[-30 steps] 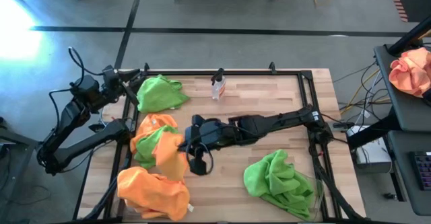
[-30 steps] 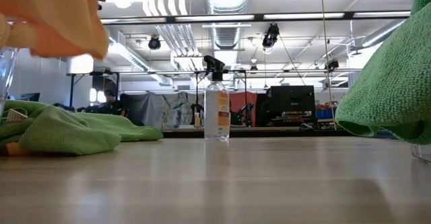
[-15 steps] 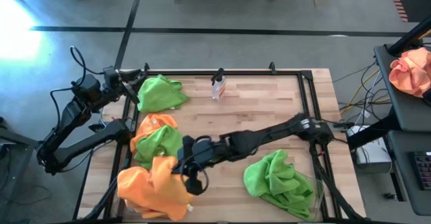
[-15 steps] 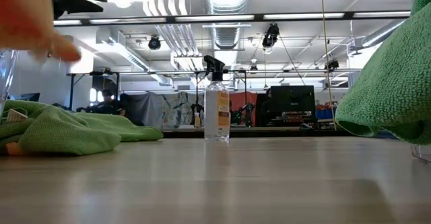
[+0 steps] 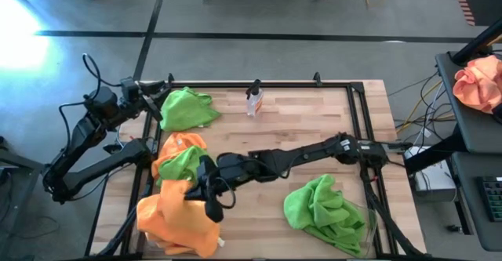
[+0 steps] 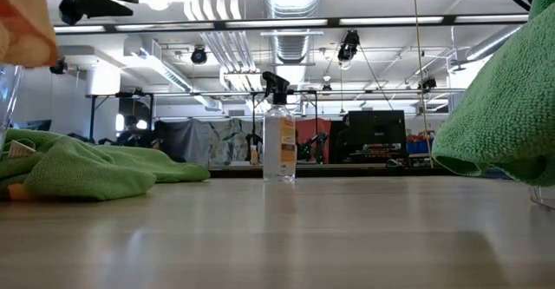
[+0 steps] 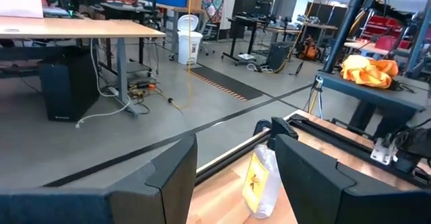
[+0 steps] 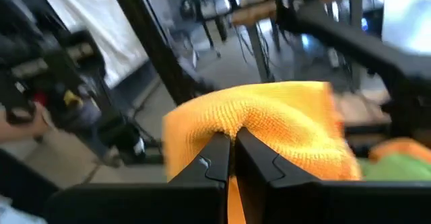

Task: Sort microfiber towel by color & place in baskets
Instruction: Put the orange microfiber cloth into the left transparent bin

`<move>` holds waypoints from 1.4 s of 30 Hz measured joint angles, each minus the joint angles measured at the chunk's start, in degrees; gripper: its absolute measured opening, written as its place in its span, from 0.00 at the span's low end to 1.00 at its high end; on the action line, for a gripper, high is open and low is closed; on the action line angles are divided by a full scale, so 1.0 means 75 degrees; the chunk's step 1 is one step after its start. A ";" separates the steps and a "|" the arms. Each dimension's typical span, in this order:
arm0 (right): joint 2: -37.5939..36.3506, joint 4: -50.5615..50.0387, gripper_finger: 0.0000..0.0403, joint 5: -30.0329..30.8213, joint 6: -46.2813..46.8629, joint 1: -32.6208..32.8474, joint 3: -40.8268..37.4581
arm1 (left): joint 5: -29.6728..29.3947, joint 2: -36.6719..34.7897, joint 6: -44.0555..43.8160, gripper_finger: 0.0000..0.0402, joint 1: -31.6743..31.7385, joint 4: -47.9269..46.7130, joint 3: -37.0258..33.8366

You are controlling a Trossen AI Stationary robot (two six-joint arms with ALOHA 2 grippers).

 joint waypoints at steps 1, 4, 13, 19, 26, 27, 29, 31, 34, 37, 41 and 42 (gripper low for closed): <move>0.0000 0.0183 0.02 -0.0012 -0.0002 -0.0005 0.0000 | 0.0002 0.0007 0.0031 0.46 0.0000 0.0005 0.0000; -0.0006 0.0327 0.02 -0.0166 -0.0002 -0.0008 0.0003 | 0.0000 0.0024 0.0053 0.46 0.0000 0.0000 -0.0003; 0.0444 0.0152 0.02 -0.0162 0.0062 -0.0037 0.0006 | 0.0002 0.0059 0.0198 0.46 0.0000 0.0007 -0.0019; 0.0935 0.0220 0.02 -0.0864 0.0937 -0.0060 0.0006 | 0.0003 0.0136 0.0198 0.46 0.0000 0.0017 -0.0020; 0.1186 0.0613 0.02 -0.1528 0.1784 -0.0045 0.0006 | 0.0003 0.0222 0.0178 0.46 0.0000 0.0017 -0.0026; 0.1199 0.0616 0.02 -0.1540 0.1794 -0.0043 0.0006 | 0.0003 0.0233 0.0175 0.46 0.0003 0.0020 -0.0026; 0.1217 0.0602 0.02 -0.1545 0.1796 -0.0010 0.0006 | 0.0003 0.0252 0.0172 0.46 0.0001 0.0017 -0.0028; 0.1227 0.0581 0.02 -0.1538 0.1798 0.0026 0.0003 | 0.0003 0.0278 0.0168 0.46 0.0000 0.0017 -0.0029; 0.1225 0.0596 0.02 -0.1524 0.1799 0.0117 -0.0003 | 0.0003 0.0333 0.0110 0.46 0.0001 0.0017 -0.0029; 0.1227 0.0582 0.02 -0.1527 0.1799 0.0219 -0.0003 | 0.0006 0.0391 -0.0018 0.46 0.0003 0.0015 -0.0029; 0.1224 0.0469 0.02 -0.1536 0.1791 0.0304 -0.0006 | 0.0016 0.0440 -0.0229 0.46 0.0001 0.0009 -0.0032; 0.1225 0.0433 0.03 -0.1535 0.1766 0.0308 -0.0006 | 0.0020 0.0446 -0.0273 0.46 0.0001 0.0009 -0.0032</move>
